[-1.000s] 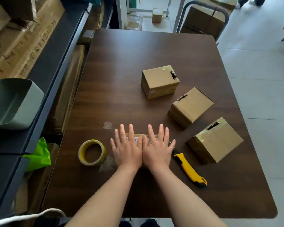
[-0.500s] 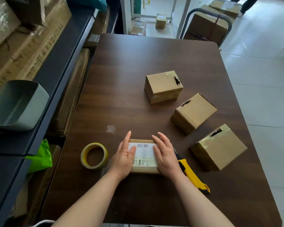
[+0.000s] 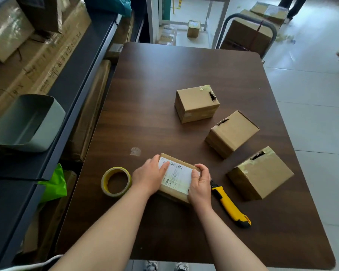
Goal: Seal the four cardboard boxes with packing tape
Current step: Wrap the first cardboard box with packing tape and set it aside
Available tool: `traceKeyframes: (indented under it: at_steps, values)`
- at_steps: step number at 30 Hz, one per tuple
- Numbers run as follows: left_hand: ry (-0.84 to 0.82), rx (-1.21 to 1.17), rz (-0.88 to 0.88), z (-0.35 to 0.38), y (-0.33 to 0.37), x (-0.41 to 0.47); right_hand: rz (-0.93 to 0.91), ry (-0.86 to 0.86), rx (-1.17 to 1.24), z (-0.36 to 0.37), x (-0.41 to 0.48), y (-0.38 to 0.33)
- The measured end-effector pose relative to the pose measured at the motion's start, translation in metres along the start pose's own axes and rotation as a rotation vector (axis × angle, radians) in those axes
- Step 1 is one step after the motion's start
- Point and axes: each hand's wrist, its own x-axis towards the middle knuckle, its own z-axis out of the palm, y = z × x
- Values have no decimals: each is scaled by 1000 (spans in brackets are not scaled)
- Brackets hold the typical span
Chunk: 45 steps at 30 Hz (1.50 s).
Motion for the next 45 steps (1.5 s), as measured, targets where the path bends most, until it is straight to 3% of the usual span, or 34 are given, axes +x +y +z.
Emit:
traceKeyframes:
  at_steps: [3,5,9,12,16,23,35,45]
  values:
    - [-72,-332,-100,0,-3,-3,41,-88,-25,-5,4,-8]
    - [2,-509,-190,-1,-7,-11,92,-136,-41,-9,7,-9]
    - [168,-544,-347,0,-8,-34,205,-106,-47,-12,6,-11]
    - [134,-566,-455,7,-3,-52,246,-141,-110,-12,-2,-18]
    - [-24,-603,-391,8,9,-65,213,-288,-157,-12,-10,-27]
    - [23,-570,-285,-14,12,-69,172,-353,-146,-20,-17,-48]
    - [368,-711,-278,-87,46,-112,-161,-458,-50,-41,-23,-140]
    - [908,-1016,-297,-127,65,-213,-492,-741,-18,-64,-88,-226]
